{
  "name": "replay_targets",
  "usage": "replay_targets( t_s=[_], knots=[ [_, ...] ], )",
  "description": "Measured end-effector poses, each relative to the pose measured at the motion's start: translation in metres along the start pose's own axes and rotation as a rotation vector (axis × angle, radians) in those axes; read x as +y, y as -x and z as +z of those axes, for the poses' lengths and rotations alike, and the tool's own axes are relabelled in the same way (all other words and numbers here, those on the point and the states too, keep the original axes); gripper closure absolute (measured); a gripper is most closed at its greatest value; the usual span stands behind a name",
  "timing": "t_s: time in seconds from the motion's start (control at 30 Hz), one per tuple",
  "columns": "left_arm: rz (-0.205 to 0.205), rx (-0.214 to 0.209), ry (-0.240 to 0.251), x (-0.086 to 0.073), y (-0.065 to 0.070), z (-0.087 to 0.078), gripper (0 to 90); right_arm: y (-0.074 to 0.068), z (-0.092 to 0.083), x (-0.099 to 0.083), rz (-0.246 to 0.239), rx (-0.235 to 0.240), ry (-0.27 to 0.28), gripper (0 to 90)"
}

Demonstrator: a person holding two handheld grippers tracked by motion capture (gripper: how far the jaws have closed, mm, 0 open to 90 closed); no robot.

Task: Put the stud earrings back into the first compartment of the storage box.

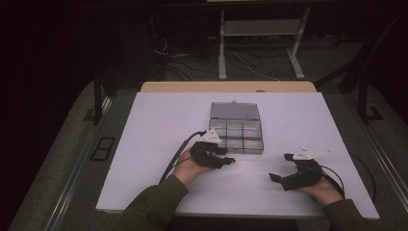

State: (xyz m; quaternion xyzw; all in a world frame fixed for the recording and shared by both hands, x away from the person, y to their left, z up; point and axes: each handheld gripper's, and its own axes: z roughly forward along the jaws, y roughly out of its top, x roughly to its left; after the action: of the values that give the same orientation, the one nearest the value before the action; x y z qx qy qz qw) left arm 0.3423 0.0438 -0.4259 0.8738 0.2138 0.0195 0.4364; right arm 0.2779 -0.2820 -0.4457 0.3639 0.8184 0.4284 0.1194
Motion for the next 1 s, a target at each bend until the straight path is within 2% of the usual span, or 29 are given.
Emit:
replay_targets(
  t_s=[0.17,0.33,0.47,0.87,1.0],
  knots=[
    [0.008,0.006,-0.017,0.0,-0.001,0.01,61.1,0.0,0.0,0.0,-0.003,0.0,-0.002,1.3],
    [0.007,-0.007,-0.033,0.0,-0.001,0.02,64.8,0.0,0.0,0.0,-0.002,0.001,0.0,1.3],
    [0.021,0.006,-0.048,0.0,0.0,0.025,65.8,0.0,0.0,0.0,-0.005,0.001,-0.001,1.3],
    [0.025,0.015,-0.067,-0.002,-0.003,0.038,69.7,0.0,0.0,0.0,-0.004,0.002,0.0,1.3],
    [0.032,0.007,-0.075,-0.002,-0.003,0.04,72.3,0.0,0.0,0.0,-0.004,0.003,0.0,1.3]
  ],
)
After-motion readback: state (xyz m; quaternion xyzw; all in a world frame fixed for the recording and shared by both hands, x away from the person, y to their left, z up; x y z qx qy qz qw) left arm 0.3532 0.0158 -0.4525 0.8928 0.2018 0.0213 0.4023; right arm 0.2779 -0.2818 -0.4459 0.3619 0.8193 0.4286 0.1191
